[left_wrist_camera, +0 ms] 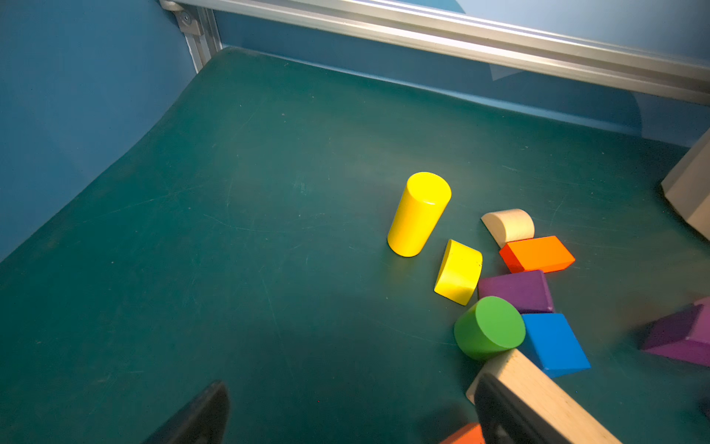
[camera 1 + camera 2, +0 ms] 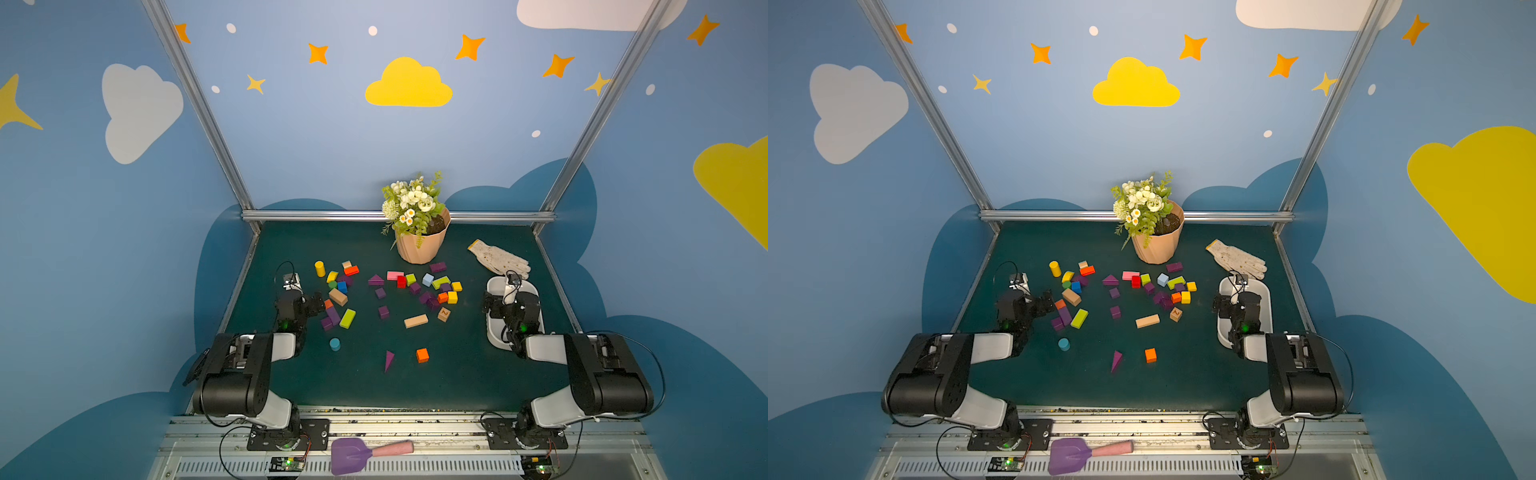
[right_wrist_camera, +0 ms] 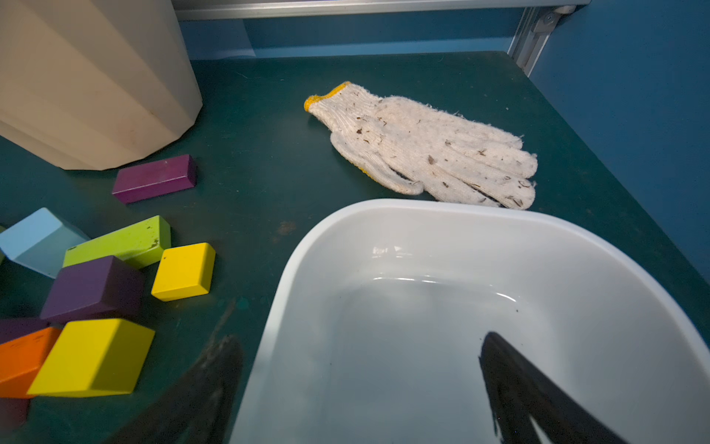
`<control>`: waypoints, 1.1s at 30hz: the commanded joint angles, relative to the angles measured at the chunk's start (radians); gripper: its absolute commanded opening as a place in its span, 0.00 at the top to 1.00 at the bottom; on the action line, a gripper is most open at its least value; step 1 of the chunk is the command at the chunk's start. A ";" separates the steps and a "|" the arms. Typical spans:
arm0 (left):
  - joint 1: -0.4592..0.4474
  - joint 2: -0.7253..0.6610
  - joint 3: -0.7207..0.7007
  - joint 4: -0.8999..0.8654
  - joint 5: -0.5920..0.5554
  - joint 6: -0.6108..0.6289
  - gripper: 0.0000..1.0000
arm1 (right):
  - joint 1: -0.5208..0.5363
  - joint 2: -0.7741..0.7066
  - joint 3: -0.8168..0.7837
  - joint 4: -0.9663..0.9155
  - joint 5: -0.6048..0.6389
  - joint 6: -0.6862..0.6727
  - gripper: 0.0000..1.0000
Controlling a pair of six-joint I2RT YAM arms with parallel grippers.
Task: Pick purple bricks into the storage bin
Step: Pick up the building block from the center of the board.
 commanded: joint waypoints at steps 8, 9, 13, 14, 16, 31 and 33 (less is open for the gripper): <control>0.007 0.015 0.020 0.020 -0.006 -0.006 0.00 | -0.006 0.010 0.023 0.023 -0.009 -0.007 0.03; 0.007 0.015 0.020 0.019 -0.006 -0.006 0.00 | -0.005 0.010 0.024 0.023 -0.009 -0.007 0.03; 0.007 0.016 0.021 0.020 -0.006 -0.006 0.00 | -0.006 0.010 0.023 0.023 -0.008 -0.007 0.03; 0.007 0.015 0.020 0.020 -0.006 -0.006 0.00 | -0.006 0.010 0.023 0.024 -0.009 -0.009 0.03; 0.007 0.015 0.022 0.018 -0.006 -0.005 0.00 | -0.006 0.010 0.023 0.025 -0.009 -0.007 0.03; 0.009 0.016 0.023 0.018 -0.002 -0.008 0.00 | -0.005 0.010 0.025 0.022 -0.008 -0.007 0.03; 0.011 0.015 0.022 0.018 0.005 -0.011 0.00 | -0.004 0.010 0.026 0.023 -0.008 -0.007 0.03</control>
